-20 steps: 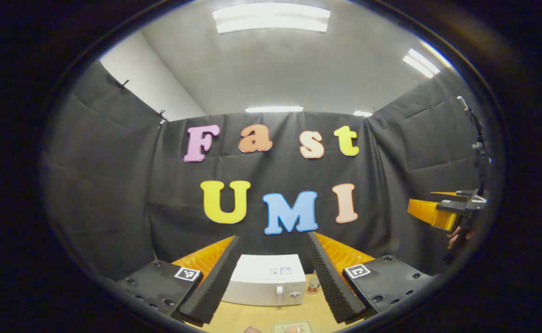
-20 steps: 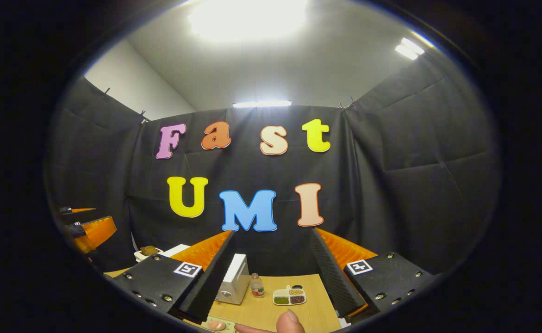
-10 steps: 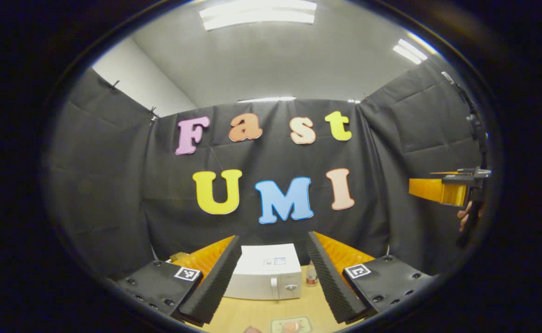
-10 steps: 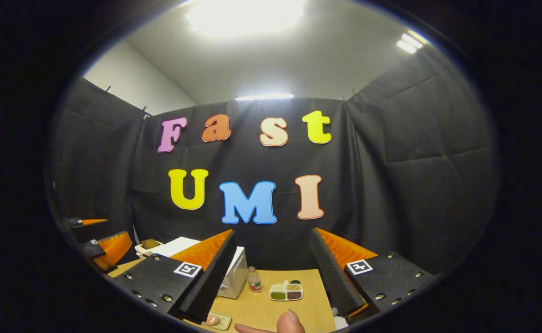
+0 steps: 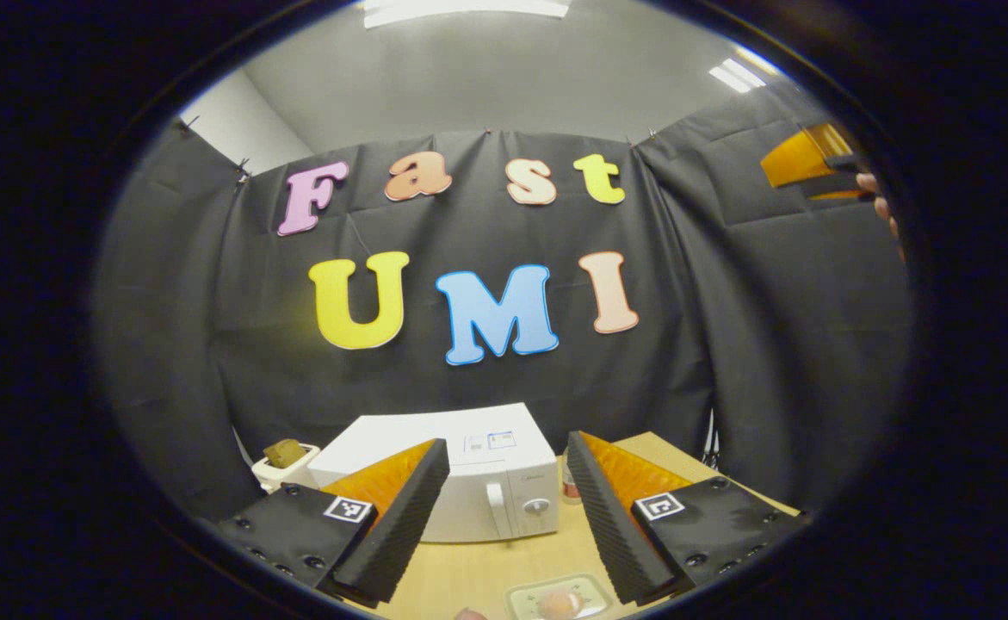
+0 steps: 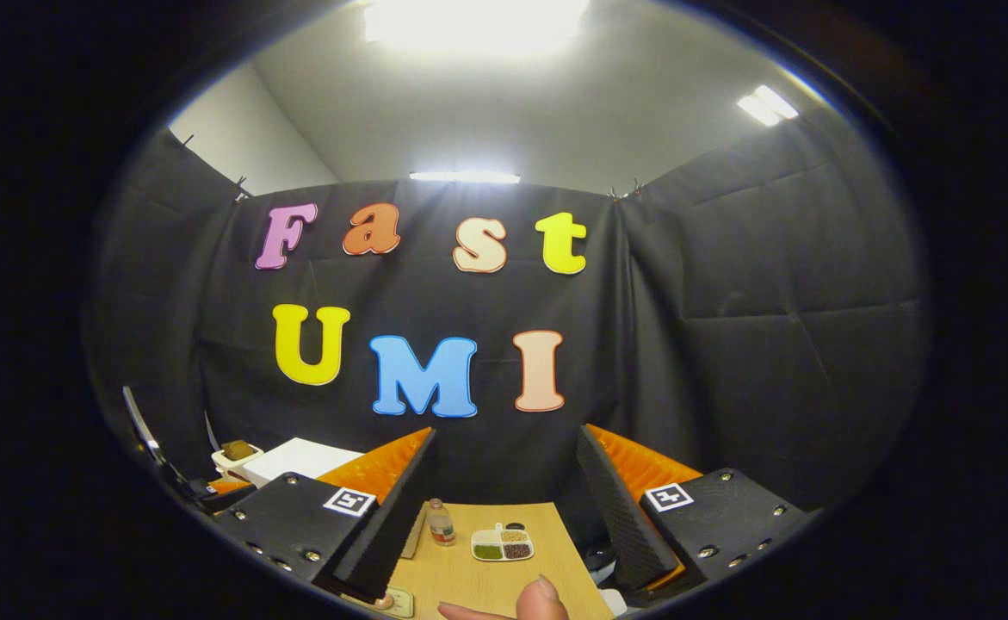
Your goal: Open the microwave oven with the left hand, put the food in, and close the microwave oven.
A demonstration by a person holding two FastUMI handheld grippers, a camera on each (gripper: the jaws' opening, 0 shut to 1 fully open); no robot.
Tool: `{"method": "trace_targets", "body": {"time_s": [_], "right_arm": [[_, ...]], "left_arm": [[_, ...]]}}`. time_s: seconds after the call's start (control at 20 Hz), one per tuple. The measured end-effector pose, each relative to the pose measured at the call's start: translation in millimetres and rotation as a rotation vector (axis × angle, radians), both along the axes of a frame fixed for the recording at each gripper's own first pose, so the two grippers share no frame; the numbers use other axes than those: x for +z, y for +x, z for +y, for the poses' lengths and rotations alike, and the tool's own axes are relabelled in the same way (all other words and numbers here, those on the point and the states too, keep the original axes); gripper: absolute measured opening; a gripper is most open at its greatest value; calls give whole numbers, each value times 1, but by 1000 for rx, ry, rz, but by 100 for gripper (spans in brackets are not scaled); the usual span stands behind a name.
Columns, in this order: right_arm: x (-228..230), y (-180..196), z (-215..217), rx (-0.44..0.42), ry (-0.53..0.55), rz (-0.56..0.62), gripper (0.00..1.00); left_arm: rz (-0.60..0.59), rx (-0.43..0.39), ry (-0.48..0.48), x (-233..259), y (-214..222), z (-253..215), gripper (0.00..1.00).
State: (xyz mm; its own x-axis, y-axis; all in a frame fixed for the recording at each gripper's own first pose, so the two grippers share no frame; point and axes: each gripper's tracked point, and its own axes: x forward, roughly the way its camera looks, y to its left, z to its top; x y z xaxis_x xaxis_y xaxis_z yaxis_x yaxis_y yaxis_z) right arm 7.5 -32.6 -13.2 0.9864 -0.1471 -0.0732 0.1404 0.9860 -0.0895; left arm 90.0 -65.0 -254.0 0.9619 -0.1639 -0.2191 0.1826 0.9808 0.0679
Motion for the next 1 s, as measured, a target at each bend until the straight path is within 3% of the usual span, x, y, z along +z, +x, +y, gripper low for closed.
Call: {"method": "trace_targets", "body": {"time_s": [0.15,0.35,0.6,1.0], "right_arm": [[5,-1,0,-55,-40,2,98],[8,1,-1,-136,-121,23,98],[8,-1,0,-179,-201,56,98],[-12,-3,-17,-231,-232,143,98]], "left_arm": [[27,-26,-32,-56,21,-2,95],[71,39,-114,-126,54,8,96],[156,55,-39,-219,88,2,96],[220,79,-55,-292,129,-2,96]]}}
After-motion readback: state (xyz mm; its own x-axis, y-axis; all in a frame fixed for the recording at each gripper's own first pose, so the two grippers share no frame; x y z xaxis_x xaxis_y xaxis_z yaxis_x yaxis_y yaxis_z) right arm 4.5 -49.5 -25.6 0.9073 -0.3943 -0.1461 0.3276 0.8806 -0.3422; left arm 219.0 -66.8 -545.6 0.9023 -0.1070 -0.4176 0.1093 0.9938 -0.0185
